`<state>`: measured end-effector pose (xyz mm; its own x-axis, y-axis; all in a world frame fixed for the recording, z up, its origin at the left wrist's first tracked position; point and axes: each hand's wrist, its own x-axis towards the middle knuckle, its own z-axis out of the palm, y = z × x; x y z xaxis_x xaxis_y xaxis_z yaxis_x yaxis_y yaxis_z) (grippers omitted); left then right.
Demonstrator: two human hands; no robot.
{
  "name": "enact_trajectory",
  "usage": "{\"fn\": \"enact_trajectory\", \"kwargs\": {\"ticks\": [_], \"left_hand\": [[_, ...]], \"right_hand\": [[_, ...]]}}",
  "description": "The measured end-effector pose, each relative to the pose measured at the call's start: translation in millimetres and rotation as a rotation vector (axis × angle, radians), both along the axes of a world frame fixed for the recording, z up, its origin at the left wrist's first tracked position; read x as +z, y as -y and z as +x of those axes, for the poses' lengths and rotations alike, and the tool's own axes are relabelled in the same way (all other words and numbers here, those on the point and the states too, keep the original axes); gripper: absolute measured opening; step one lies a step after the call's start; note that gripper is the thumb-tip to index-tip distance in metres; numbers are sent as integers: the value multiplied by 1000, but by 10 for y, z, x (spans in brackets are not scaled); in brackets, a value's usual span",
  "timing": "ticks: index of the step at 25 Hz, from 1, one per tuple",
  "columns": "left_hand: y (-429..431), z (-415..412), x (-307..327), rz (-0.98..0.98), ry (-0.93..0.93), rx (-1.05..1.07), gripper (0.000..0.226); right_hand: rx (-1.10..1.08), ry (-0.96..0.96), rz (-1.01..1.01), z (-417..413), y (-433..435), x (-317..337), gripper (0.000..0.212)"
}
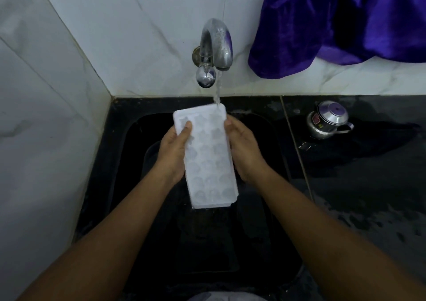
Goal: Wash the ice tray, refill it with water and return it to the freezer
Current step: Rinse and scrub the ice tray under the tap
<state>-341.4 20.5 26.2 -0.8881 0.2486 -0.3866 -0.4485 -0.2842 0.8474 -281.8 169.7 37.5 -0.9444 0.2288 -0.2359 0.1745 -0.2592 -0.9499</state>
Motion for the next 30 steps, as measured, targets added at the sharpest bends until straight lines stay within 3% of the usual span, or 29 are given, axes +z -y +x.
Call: {"fn": "enact_trajectory", "kwargs": {"ticks": [5, 9, 11, 15, 17, 20, 23, 28, 30], "left_hand": [[117, -169, -13, -8, 116, 226, 45], [93, -83, -5, -67, 54, 195, 45], [38, -69, 56, -37, 11, 162, 46], [76, -166, 180, -34, -59, 107, 43], [144, -200, 214, -23, -41, 144, 42], [270, -315, 214, 11, -21, 236, 46], [323, -291, 185, -5, -10, 211, 45], [111, -41, 82, -5, -21, 96, 47], [75, -61, 99, 17, -42, 107, 48]], "right_hand": [[125, 46, 240, 251, 116, -203, 36], [127, 106, 293, 77, 39, -76, 23], [46, 81, 365, -149, 13, 55, 36], [-13, 55, 217, -340, 11, 178, 47], [11, 16, 232, -309, 57, 136, 43], [115, -39, 418, -76, 94, -78, 28], [210, -80, 476, 176, 67, -240, 25], [-40, -44, 679, -418, -18, 165, 39], [-88, -3, 641, -593, -46, 233, 41]]}}
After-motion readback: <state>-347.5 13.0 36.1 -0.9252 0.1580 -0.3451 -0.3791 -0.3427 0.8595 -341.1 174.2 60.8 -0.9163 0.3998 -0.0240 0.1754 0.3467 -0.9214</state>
